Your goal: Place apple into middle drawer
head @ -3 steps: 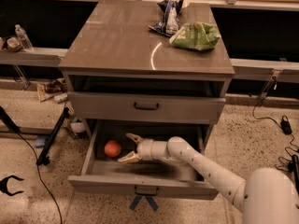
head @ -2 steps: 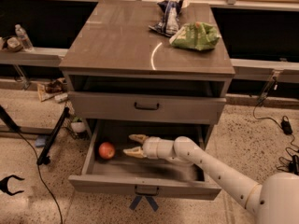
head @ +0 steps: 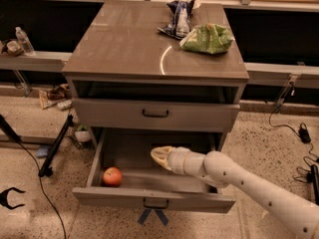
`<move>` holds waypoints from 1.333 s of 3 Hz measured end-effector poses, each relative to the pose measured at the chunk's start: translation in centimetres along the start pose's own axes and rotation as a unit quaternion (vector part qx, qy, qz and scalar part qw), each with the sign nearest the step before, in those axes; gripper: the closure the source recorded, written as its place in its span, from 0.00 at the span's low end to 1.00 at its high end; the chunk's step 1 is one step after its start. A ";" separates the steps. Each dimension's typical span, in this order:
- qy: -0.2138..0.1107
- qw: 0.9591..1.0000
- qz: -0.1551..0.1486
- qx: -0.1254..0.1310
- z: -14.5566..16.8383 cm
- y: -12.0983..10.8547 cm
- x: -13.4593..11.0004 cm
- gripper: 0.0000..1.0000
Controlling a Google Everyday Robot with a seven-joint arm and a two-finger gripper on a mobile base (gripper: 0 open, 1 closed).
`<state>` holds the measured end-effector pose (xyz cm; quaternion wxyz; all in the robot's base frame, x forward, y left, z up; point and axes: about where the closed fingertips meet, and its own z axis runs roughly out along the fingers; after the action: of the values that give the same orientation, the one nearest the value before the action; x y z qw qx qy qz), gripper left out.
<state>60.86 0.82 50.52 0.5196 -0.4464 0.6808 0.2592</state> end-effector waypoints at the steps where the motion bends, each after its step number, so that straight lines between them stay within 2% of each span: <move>1: 0.014 0.997 0.046 0.055 -4.2 1.0 -1.7 0.84; 3: 0.012 0.998 0.038 0.049 -3.5 1.2 -1.7 0.38; 4: 0.022 0.998 0.033 0.056 -4.8 1.0 -2.2 0.26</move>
Offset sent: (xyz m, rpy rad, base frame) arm -0.0208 -0.0161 0.0240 0.0122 0.0393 -0.0872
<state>57.83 -1.88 54.08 0.5196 -0.3995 0.7200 0.2280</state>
